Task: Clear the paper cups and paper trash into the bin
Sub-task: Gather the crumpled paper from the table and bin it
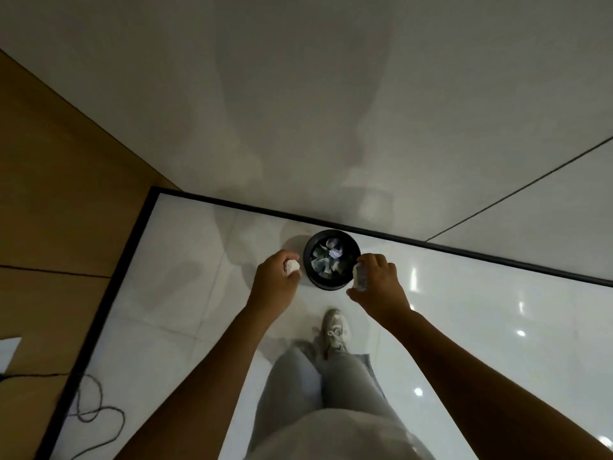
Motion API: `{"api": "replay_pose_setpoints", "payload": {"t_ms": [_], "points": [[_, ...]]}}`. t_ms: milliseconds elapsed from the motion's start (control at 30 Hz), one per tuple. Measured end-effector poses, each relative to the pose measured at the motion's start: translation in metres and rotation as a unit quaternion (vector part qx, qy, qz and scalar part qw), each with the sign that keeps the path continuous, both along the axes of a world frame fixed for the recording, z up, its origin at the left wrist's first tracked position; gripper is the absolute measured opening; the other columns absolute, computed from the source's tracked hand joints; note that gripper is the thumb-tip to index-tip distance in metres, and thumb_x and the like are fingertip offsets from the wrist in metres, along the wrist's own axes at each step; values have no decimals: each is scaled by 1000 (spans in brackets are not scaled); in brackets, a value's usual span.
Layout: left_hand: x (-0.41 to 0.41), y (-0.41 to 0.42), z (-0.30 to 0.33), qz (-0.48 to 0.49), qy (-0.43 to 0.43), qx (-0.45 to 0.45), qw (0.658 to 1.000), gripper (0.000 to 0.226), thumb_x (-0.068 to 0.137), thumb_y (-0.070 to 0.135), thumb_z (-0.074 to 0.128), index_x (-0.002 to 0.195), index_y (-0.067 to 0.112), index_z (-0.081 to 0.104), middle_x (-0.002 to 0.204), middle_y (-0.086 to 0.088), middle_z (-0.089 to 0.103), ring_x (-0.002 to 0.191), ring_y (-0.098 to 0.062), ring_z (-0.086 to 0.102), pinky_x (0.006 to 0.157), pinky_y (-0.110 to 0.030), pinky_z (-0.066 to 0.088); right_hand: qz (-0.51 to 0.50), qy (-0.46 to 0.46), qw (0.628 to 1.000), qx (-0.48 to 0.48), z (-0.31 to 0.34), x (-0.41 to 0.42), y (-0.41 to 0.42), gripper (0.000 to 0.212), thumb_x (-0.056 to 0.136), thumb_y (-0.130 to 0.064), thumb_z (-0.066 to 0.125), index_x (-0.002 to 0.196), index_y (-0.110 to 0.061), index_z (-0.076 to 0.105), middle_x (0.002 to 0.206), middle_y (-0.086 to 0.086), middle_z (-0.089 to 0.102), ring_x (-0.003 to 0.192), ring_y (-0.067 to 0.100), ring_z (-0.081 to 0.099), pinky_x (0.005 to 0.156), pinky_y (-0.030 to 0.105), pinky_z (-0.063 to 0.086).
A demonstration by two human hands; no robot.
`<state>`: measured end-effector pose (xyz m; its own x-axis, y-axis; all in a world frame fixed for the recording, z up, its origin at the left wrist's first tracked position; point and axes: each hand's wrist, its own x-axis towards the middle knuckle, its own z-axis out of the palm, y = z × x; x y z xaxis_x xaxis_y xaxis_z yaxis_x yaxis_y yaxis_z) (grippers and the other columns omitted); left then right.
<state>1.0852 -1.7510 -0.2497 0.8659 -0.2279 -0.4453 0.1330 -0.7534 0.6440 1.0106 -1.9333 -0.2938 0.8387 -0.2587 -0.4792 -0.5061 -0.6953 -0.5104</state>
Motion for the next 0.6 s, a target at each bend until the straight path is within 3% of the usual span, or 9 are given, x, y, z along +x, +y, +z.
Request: {"api": "replay_pose_setpoints", "payload": {"t_ms": [100,233,500,600], "points": [[28,-3,-45,8,8,-8,1000,26,91,8,57,117,10,59,112,-5,62,92,-10,52,68,-8,39,-14,13,1000,2,-49,27,-1,68,77,-24,77,134,-13,41,136,6,42,121,24,39,91,31,44],[51,3,-125,3,33,3,999,25,91,9,57,116,10,58,113,-6,62,94,-11,53,73,-13,41,-44,23,999,2,-132,54,2,67,78,-24,76,134,-12,41,136,7,44,122,25,40,92,33,44],[76,21,-280,-20,57,22,998,26,90,14,61,117,15,59,107,4,60,97,-10,55,70,-2,37,-53,33,998,-13,-306,90,9,67,79,-26,76,134,-14,40,137,7,40,124,28,36,92,37,45],[79,24,-326,-14,69,26,997,27,89,13,62,116,14,60,105,4,61,95,-9,55,68,0,38,-26,60,998,-24,-359,102,8,74,80,-31,75,140,-17,35,143,8,35,128,31,33,98,41,43]]}}
